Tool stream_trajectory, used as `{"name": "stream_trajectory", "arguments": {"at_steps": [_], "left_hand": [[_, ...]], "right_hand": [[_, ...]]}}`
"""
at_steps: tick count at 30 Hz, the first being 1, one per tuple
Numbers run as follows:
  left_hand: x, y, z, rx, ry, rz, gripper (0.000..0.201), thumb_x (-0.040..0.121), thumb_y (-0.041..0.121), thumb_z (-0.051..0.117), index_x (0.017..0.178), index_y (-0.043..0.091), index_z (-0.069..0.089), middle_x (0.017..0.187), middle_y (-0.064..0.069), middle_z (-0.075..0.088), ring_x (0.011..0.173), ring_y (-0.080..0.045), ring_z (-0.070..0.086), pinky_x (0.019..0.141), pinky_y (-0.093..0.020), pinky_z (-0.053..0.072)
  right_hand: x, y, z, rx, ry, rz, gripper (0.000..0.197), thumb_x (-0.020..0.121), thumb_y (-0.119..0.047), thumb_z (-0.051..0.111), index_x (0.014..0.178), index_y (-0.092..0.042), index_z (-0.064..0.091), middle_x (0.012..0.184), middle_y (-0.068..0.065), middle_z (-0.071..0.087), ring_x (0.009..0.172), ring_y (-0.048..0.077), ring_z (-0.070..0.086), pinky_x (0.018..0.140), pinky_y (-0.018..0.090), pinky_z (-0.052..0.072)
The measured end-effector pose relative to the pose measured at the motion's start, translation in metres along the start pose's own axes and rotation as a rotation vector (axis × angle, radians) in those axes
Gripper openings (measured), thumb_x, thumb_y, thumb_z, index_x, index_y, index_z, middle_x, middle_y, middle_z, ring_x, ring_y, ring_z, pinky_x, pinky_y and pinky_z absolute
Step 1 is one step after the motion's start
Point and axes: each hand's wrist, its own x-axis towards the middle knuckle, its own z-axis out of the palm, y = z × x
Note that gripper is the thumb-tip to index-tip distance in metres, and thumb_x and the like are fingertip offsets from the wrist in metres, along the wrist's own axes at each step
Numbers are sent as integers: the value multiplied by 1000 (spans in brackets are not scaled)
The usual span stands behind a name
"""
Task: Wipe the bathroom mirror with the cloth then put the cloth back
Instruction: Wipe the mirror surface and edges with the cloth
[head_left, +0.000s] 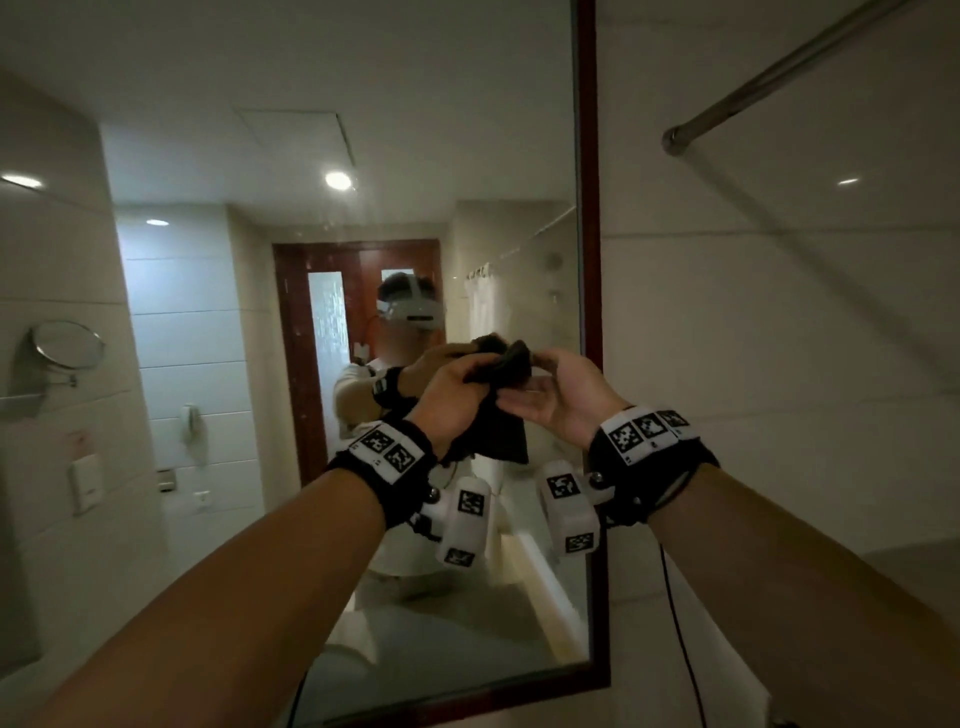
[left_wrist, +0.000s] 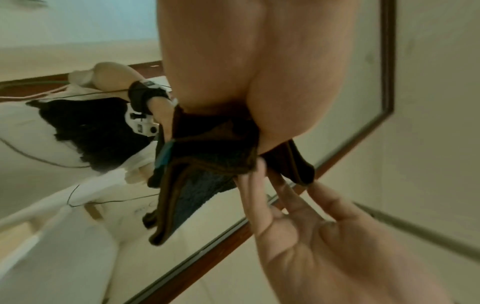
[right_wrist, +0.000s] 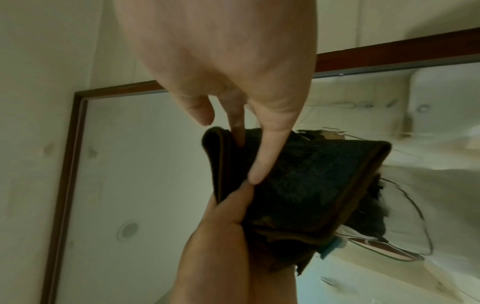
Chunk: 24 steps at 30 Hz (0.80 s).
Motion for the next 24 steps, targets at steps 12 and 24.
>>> {"name": "stream_trajectory", "arguments": {"at_steps": [12,24], "left_hand": [[45,-14,-58,-187,239,-84,31,99,1,43,96,19,68,97,-7,72,97,-25,68,84,-32,55],[46,-40,-108,285,377,64,21,81,29,56,92,25,73,91,3,74,89,-19,70,86,-45,57]], "right_hand": [[72,51,33,-1321,-33,-686,62,89,-23,60,148,-27,40,155,11,24,135,35,33,115,47,32],[95,81,59,-1916,288,-996,68,88,-40,61,149,-33,32,160,16,18,135,39,30,103,52,35]]}}
